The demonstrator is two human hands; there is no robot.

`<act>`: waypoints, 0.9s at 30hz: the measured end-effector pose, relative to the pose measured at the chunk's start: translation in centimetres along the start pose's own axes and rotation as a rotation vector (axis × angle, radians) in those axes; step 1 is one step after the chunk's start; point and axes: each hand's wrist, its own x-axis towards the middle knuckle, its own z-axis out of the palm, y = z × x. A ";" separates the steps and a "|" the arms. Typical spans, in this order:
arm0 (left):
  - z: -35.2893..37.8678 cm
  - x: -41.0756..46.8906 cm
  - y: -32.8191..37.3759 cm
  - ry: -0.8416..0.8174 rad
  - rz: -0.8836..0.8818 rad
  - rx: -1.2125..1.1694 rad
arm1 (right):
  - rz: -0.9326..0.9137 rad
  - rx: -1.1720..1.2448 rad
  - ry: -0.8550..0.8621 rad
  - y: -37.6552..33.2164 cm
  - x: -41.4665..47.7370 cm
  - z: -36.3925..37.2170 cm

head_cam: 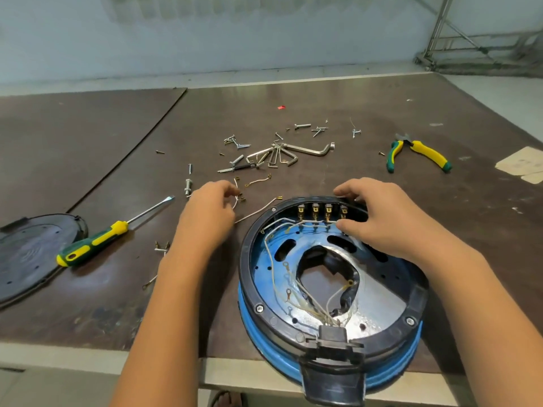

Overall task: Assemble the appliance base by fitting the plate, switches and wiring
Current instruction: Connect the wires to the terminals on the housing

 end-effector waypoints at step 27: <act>3.7 1.9 -2.7 0.109 0.008 -0.009 | 0.012 0.107 0.026 -0.1 0.0 0.3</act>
